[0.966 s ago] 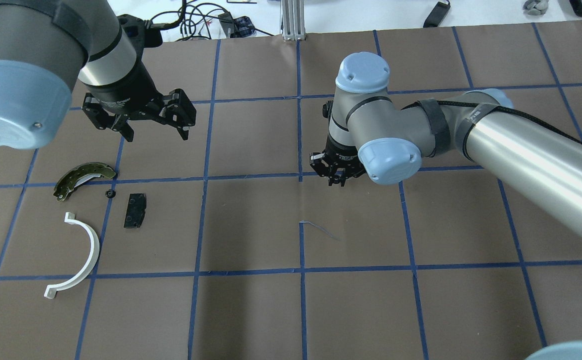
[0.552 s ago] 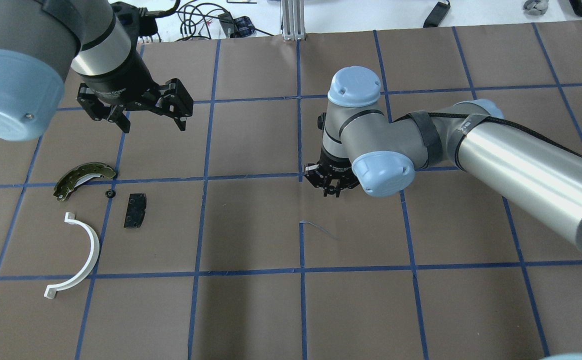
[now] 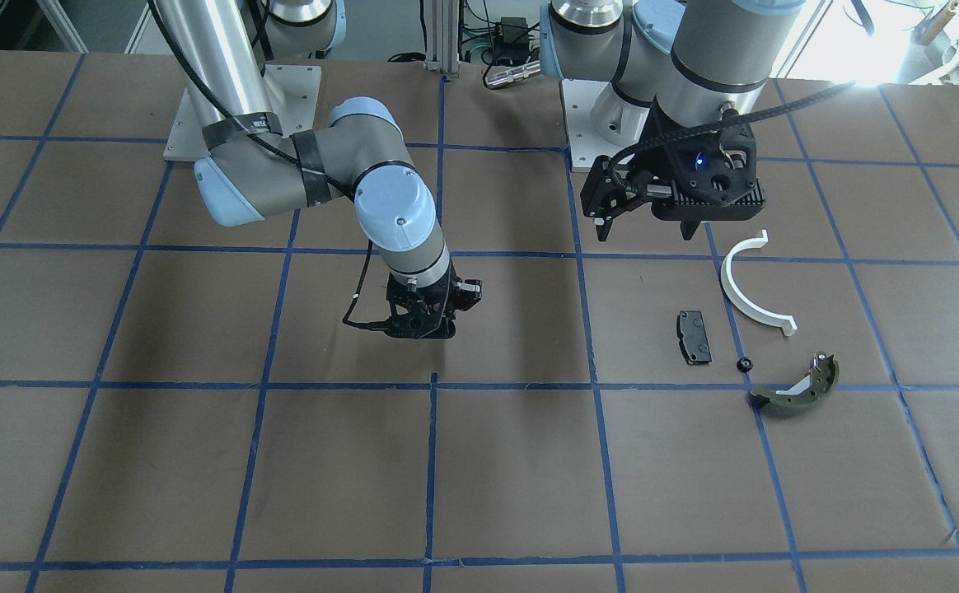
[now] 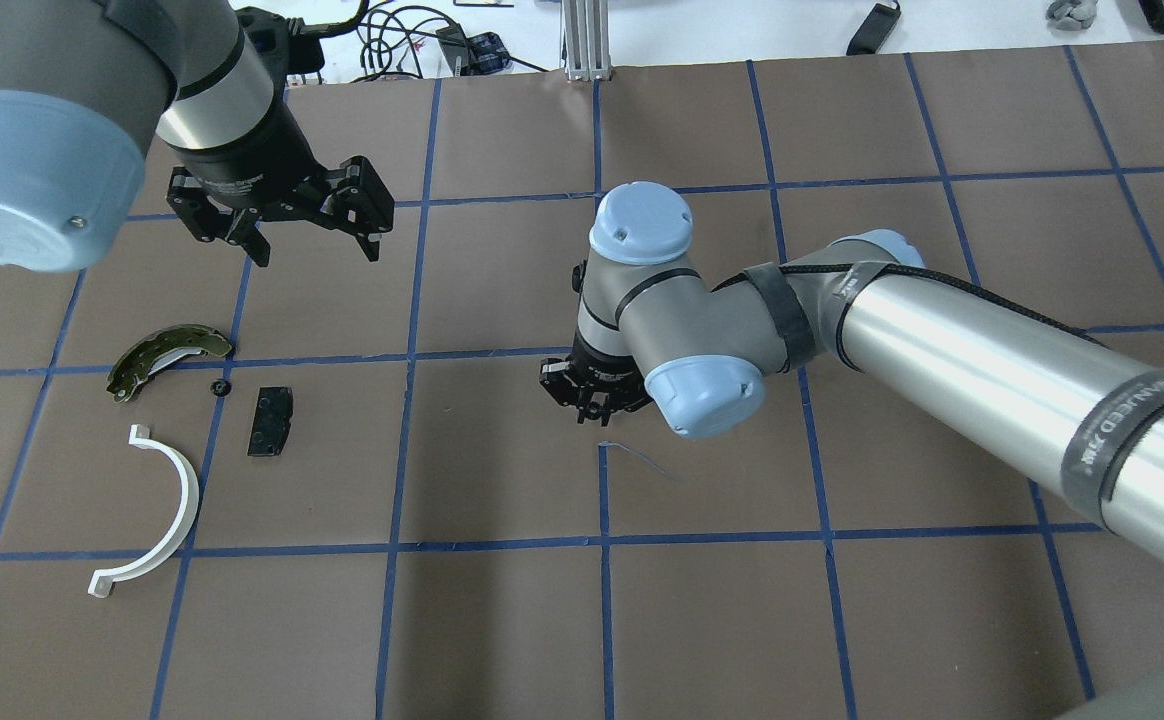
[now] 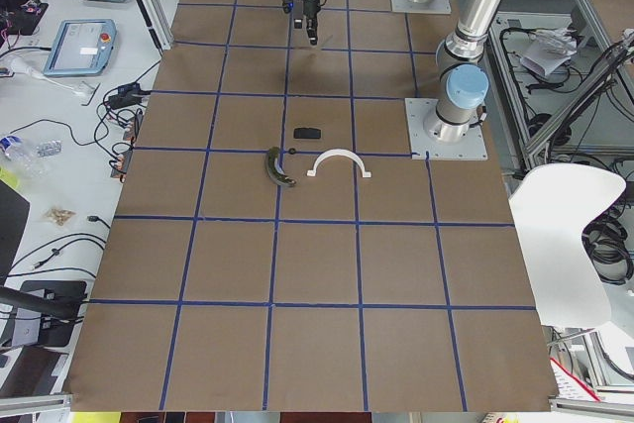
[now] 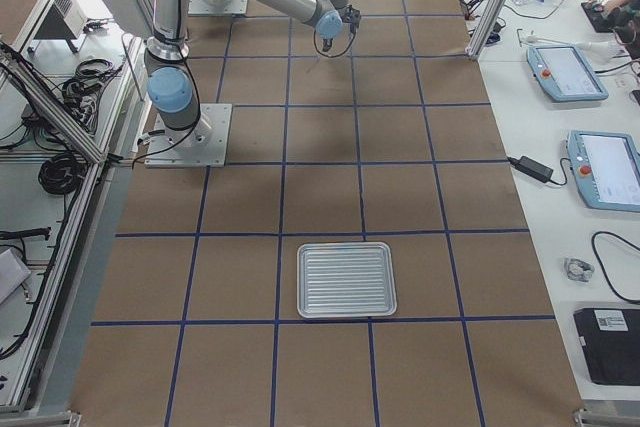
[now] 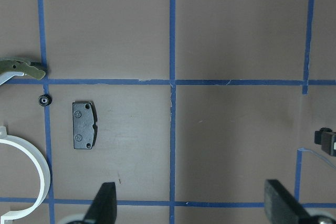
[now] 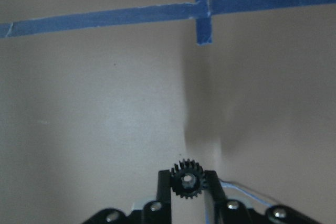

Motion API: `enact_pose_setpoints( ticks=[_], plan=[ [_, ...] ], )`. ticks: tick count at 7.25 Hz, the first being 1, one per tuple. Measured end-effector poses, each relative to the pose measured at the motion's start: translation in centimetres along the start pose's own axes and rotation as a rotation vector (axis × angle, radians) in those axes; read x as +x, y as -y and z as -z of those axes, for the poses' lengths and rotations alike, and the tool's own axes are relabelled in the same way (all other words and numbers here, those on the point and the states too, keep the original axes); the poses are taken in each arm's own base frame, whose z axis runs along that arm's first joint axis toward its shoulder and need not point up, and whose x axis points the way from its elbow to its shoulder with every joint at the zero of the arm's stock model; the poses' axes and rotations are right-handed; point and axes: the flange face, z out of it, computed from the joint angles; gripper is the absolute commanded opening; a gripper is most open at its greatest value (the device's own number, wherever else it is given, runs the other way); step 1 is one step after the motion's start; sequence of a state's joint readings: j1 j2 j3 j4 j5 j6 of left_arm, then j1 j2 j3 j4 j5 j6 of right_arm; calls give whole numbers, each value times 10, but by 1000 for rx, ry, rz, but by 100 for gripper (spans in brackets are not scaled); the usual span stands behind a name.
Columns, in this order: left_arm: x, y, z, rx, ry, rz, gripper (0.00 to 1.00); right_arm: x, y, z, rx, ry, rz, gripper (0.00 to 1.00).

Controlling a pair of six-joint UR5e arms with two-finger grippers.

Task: Place bearing gear from tray to pile

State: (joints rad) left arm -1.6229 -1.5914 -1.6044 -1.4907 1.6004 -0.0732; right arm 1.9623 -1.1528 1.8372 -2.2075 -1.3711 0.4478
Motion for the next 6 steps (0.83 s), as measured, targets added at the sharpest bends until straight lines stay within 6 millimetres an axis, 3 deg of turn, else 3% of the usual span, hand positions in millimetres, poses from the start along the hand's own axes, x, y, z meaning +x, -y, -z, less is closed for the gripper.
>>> enact_pose_setpoints(
  ticks=[1, 2, 3, 4, 5, 6],
  plan=[
    [0, 0, -1, -1, 0, -1, 100, -5, 2, 1, 24, -4, 33, 100],
    [0, 0, -1, -2, 0, -1, 100, 3, 14, 9, 55, -24, 83, 100],
    [0, 0, -2, -3, 0, -1, 100, 29, 35, 26, 81, -60, 124, 100],
    [-1, 1, -2, -3, 1, -6, 100, 67, 53, 55, 94, -98, 161, 100],
    [-2, 5, -5, -7, 1, -16, 100, 110, 60, 93, 95, -146, 197, 100],
    [-1, 8, -13, -22, 2, -24, 100, 148, 55, 135, 95, -190, 221, 100]
  ],
)
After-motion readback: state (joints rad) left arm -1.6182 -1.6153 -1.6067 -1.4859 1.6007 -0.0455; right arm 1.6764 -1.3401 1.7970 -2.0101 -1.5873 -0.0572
